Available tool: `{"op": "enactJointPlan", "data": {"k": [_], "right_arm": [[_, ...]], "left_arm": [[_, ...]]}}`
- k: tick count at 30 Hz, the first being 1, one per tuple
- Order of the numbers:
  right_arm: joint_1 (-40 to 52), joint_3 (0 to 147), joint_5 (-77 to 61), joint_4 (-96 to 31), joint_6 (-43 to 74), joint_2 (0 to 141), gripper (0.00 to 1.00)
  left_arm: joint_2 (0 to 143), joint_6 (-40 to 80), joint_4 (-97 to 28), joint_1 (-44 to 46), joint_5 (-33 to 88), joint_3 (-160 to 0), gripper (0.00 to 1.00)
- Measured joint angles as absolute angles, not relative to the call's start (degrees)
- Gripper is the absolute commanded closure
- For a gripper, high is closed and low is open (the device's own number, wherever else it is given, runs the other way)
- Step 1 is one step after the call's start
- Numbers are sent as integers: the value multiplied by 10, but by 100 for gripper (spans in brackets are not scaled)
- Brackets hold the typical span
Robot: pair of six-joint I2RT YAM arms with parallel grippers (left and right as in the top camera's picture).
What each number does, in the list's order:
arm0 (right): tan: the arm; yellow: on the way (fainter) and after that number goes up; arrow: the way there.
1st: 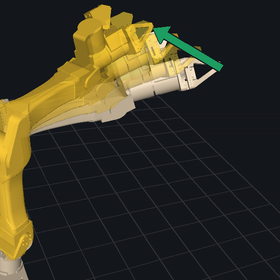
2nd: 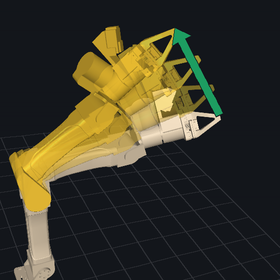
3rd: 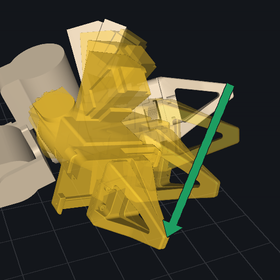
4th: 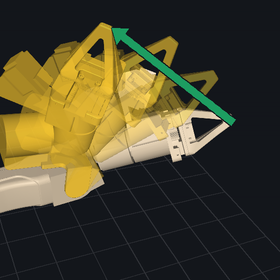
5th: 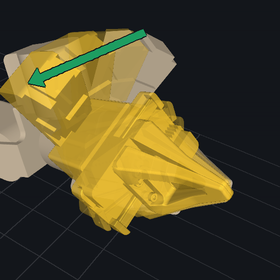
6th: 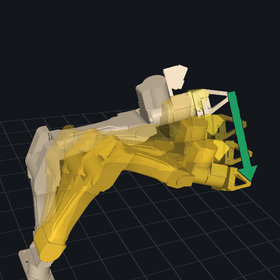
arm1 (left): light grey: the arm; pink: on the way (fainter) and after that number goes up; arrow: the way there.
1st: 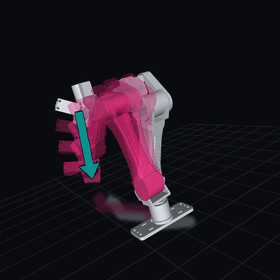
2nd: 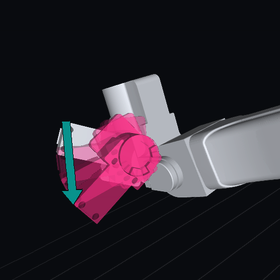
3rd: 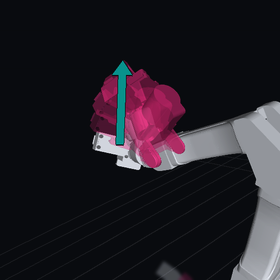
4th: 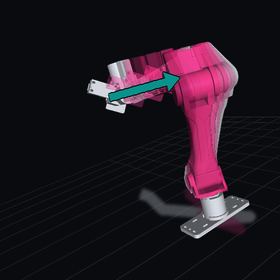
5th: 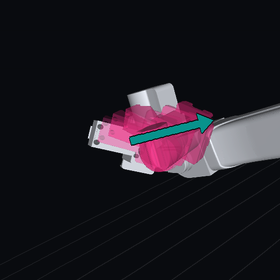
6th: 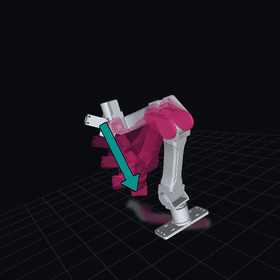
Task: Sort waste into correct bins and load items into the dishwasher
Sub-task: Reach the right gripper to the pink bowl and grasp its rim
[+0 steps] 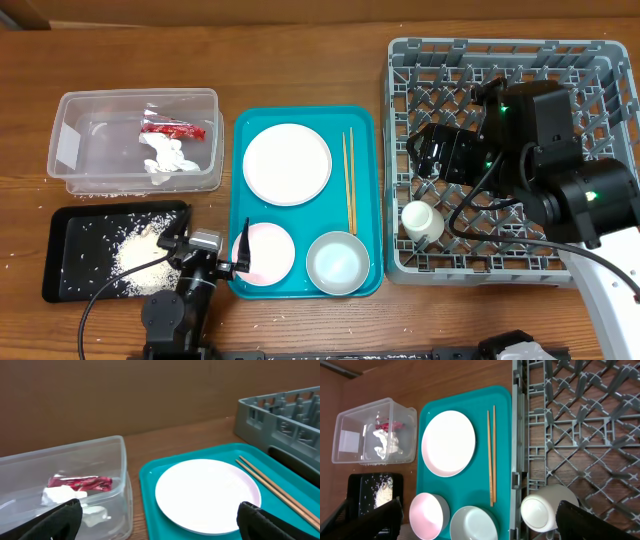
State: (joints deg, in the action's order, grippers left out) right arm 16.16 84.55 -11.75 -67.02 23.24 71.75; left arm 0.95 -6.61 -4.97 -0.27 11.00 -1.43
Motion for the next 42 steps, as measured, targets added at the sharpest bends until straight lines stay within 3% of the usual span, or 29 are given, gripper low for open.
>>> {"op": "enactJointPlan", "data": {"k": [28,37,42], "right_arm": [[175,846,-161,-632,233,719,0],[431,845,-135,-641,243,846,20],[475,844,-109,-605,266,941,36]], "left_arm": [[10,-66,-47,-9,110,-14,0],[10,-66,-47,-9,110,-14,0],[10,-66,-47,-9,110,-14,0]]}}
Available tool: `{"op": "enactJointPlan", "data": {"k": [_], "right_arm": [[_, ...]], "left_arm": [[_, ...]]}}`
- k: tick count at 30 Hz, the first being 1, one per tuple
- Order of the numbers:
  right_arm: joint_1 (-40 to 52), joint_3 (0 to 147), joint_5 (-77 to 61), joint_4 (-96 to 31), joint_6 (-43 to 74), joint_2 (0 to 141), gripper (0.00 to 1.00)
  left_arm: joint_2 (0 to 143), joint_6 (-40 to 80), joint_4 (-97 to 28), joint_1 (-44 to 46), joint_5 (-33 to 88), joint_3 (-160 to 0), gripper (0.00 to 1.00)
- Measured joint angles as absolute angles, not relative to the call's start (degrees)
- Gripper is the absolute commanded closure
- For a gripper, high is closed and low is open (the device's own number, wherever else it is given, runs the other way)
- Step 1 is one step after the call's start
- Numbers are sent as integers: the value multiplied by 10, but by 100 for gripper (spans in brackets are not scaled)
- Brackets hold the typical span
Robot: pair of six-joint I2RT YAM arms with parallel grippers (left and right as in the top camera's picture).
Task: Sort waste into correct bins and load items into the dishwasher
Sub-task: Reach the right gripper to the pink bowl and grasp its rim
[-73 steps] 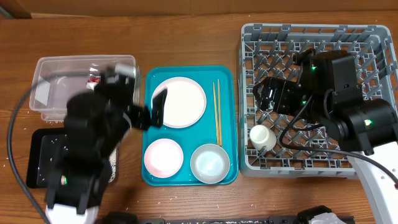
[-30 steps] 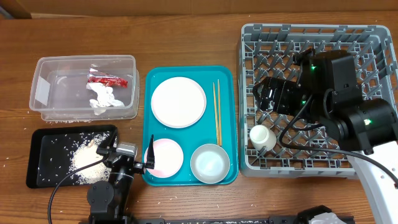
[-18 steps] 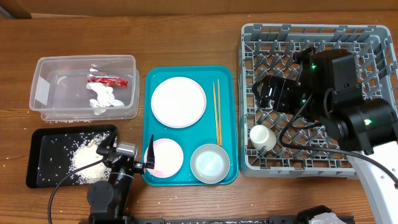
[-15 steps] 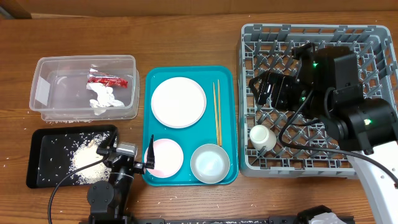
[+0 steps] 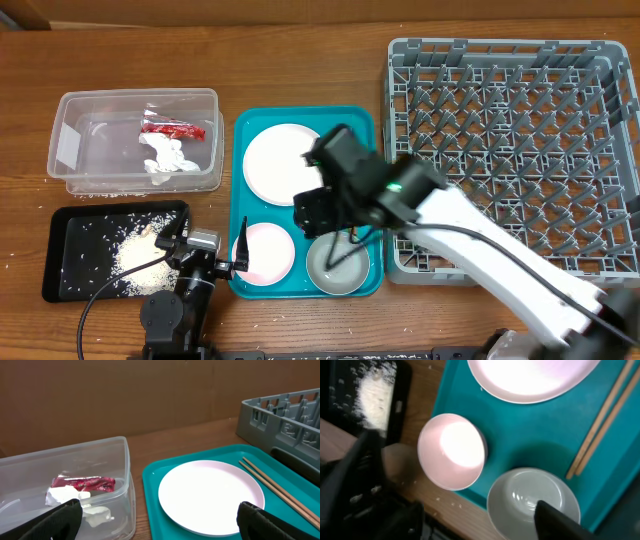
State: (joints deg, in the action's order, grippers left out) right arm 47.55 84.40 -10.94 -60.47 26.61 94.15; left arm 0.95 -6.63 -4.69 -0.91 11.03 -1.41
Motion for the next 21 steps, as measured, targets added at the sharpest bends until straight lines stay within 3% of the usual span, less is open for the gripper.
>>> {"op": "enactJointPlan", "data": {"k": [11,15,18,21], "right_arm": [[526,844,-119,-546,281,1110,52],[526,843,-134,-534,285,1149,67],[526,843,-144,-525,284,1160,89],[526,843,-150,-524,286,1160,95]], "left_arm": [[10,-66,-47,-9,112,-14,0],[10,-66,-47,-9,112,-14,0],[10,-66,-47,-9,112,-14,0],[10,-66,-47,-9,112,-14,0]]}}
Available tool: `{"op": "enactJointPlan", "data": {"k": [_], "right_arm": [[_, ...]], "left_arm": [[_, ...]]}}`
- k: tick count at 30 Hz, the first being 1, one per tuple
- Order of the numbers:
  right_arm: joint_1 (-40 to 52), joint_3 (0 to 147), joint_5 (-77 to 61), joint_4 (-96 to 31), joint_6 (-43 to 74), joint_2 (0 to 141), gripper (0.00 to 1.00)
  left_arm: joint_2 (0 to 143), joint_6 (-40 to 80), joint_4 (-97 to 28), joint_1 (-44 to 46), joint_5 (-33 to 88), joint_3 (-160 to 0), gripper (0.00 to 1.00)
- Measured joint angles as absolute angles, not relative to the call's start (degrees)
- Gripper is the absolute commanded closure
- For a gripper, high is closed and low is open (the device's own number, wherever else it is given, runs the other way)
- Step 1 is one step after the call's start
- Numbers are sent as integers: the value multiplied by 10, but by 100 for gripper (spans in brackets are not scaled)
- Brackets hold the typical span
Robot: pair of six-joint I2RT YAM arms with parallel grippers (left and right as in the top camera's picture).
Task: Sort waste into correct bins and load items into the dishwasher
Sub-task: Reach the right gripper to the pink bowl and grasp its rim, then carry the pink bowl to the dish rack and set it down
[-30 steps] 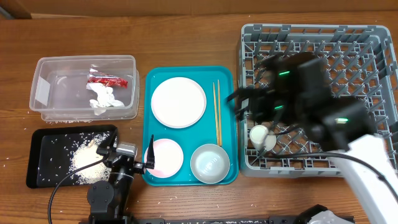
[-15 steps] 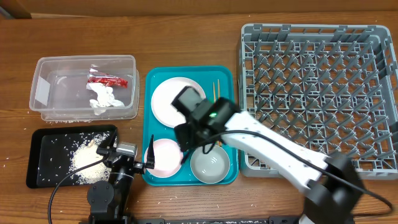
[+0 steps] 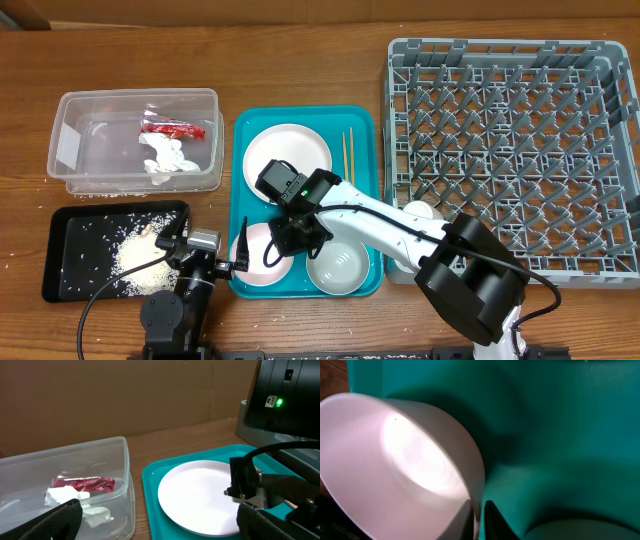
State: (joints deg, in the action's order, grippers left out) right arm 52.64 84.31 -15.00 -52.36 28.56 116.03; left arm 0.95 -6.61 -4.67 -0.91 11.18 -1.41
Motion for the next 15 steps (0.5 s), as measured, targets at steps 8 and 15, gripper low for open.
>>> {"op": "enactJointPlan", "data": {"k": [8,15], "right_arm": [[496,842,-123,-521,282,1121,96],[410,842,10,-574,276,955,96]], "left_arm": [[10,-66,-47,-9,112,-14,0],[10,-66,-47,-9,112,-14,0]]}}
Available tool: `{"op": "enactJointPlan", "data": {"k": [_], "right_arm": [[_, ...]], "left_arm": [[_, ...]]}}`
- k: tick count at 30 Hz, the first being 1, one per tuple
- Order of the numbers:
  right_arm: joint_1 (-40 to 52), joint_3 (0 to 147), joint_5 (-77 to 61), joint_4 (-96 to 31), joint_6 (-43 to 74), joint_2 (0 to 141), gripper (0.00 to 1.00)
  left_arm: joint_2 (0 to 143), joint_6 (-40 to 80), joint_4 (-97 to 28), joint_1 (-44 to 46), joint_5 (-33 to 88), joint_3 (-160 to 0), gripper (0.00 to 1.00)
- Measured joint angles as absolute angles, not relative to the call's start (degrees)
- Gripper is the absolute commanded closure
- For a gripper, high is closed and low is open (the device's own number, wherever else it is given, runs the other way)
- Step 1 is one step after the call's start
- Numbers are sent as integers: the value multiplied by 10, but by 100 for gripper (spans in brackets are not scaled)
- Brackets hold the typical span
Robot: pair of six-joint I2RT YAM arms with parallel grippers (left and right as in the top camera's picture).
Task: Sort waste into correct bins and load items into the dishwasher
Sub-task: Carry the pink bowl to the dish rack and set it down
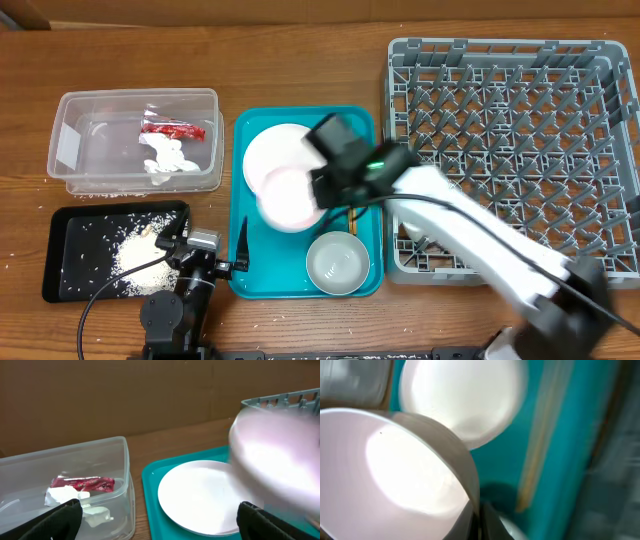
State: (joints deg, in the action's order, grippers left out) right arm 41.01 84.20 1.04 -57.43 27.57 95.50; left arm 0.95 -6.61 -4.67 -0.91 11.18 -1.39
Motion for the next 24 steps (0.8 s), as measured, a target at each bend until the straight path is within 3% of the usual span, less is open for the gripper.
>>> {"op": "enactJointPlan", "data": {"k": [4,14,24], "right_arm": [[338,842,181,-597,283,893,96],[158,842,572,-602,307,908,96],[24,839,641,-606,317,966,96]], "left_arm": [[10,-66,-47,-9,112,-14,0],[10,-66,-47,-9,112,-14,0],[10,-66,-47,-9,112,-14,0]]}}
